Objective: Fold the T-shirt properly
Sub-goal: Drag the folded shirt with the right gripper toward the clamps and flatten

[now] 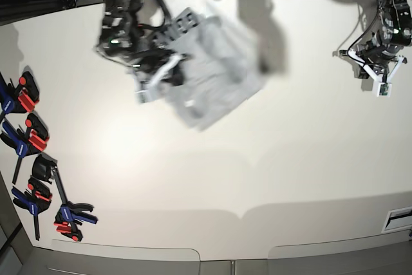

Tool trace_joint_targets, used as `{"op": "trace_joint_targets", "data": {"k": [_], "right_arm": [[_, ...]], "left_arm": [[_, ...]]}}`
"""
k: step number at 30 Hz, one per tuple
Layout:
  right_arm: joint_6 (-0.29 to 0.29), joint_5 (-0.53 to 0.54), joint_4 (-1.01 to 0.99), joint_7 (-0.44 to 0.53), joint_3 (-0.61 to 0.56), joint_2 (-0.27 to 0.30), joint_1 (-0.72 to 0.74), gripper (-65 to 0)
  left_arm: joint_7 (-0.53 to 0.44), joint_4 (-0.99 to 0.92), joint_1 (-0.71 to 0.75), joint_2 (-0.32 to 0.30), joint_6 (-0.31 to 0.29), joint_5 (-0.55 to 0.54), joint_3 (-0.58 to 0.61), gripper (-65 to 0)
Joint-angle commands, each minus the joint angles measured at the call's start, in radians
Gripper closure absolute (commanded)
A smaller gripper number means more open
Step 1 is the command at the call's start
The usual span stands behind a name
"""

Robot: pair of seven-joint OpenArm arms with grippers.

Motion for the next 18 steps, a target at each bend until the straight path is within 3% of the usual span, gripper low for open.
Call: {"op": "trace_joint_targets", "data": {"k": [1,10,15,18], "right_arm": [[-0.039,-0.071,0.001,-0.039,0.043,0.028,-0.003,0.0],[-0.043,-0.011,0.001,-0.066,0.328,0.14,-0.003,0.0],[-0.043,-0.005,0.001,-0.065,0.399,0.174,-0.003,0.0],[-0.043,0.066,0.001,-0.064,0.407,0.183,0.0,0.0]], "left_arm": [[-0.027,0.018,-0.008,-0.015,0.003,-0.006,-0.006,0.0],[-0.035,0.018,-0.008,-0.014,0.003,-0.009,-0.006,0.0],[-0.035,0.018,-0.008,-0.014,0.003,-0.011,-0.006,0.0],[-0.037,0.018,-0.008,-0.014,0.003,-0.011,-0.006,0.0]]}}
